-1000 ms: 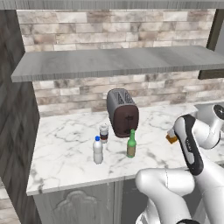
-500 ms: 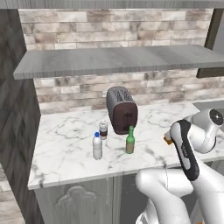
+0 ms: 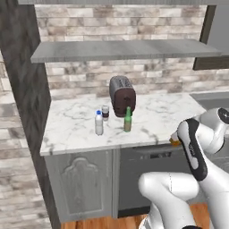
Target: Move the drinks to the dining counter.
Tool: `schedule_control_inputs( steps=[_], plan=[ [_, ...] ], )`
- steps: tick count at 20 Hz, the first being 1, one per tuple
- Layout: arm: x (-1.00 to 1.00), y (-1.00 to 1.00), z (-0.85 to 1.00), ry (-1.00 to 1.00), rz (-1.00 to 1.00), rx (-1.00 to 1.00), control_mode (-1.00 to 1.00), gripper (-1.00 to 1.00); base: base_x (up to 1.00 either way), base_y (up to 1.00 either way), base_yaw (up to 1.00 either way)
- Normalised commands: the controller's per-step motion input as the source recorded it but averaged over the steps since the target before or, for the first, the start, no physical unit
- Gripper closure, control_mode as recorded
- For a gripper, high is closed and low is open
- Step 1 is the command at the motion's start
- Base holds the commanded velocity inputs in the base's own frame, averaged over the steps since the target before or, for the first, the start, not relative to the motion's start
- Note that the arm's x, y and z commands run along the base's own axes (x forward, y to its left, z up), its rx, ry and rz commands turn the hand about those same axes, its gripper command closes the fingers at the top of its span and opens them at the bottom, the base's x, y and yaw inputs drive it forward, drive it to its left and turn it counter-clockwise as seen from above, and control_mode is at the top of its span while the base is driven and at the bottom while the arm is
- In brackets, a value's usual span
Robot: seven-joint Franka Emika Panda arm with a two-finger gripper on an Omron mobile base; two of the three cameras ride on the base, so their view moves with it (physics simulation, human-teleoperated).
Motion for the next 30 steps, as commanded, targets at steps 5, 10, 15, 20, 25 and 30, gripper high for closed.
schedule_control_inputs(
  steps=[5, 10, 15, 20, 25, 30],
  plan=[
    [0.00, 0.00, 0.00, 0.00, 0.00, 0.00, 1.00, 1.00, -0.06, 0.00, 0.45],
    [0.00, 0.00, 0.00, 0.00, 0.00, 0.00, 1.00, 1.00, -0.01, -0.03, 0.59],
    [0.00, 0.00, 0.00, 0.00, 0.00, 0.00, 1.00, 1.00, -0.25, 0.00, 0.64],
    [0.00, 0.00, 0.00, 0.00, 0.00, 0.00, 1.00, 1.00, -0.48, 0.00, 0.64],
    [0.00, 0.00, 0.00, 0.00, 0.00, 0.00, 1.00, 1.00, -0.55, 0.00, 0.69],
    [0.00, 0.00, 0.00, 0.00, 0.00, 0.00, 1.00, 1.00, -0.58, 0.00, 0.73]
  ],
)
